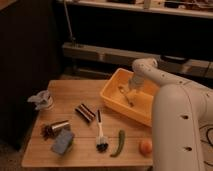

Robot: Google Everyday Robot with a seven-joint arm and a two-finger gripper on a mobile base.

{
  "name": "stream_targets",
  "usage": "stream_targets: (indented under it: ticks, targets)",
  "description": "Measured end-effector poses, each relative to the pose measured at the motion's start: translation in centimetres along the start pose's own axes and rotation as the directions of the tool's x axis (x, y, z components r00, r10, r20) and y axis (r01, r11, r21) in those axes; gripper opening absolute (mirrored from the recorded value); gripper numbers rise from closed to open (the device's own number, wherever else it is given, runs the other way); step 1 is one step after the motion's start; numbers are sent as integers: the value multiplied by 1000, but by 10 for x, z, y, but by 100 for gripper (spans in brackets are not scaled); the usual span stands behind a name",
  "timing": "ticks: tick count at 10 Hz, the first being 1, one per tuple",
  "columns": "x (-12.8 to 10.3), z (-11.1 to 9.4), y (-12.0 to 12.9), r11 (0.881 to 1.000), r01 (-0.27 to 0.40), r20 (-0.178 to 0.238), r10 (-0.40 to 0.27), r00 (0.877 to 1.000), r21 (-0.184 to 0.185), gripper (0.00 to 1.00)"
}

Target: Place fork in table surface

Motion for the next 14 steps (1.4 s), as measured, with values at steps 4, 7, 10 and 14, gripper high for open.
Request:
stream_targets:
  ticks: [4, 7, 10, 14]
  targets:
    - [-3, 10, 12, 999, 22, -33, -21, 999, 41, 65]
    - [-2, 22, 24, 996, 39, -73, -32, 997, 84, 65]
    - [4, 31, 24, 991, 37, -102, -24, 994, 129, 65]
    - [9, 36, 20, 990, 24, -114, -8, 993, 142, 61]
